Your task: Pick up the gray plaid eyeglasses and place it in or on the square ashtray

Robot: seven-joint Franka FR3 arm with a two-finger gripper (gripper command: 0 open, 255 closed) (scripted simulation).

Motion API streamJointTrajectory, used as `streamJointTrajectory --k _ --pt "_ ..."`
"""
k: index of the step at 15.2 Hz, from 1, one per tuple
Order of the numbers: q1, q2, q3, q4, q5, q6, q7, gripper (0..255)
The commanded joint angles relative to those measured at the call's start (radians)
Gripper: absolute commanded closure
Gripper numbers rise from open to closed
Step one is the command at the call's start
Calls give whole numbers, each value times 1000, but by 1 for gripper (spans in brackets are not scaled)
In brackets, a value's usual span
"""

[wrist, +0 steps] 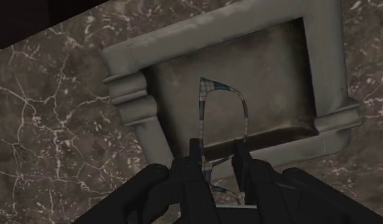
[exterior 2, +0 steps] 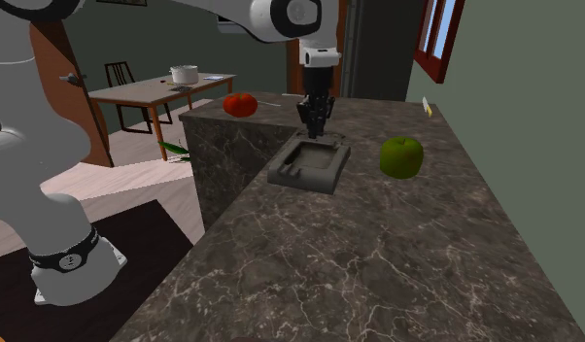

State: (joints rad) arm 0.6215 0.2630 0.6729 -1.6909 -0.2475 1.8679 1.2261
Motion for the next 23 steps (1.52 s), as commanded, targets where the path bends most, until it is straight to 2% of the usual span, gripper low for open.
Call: streamJointTrajectory --k 1,2,14,21,22,23 --pt "30 4 14 -1 -5 -2 48 255" --pt "49 12 21 7 -11 -6 73 255" --pt "55 58 4 -97 -52 130 108 255" --pt "55 58 4 -97 -52 130 108 255" --pt "55 58 4 -96 -52 129 108 0" --pt "55 59 4 -96 -52 130 108 0"
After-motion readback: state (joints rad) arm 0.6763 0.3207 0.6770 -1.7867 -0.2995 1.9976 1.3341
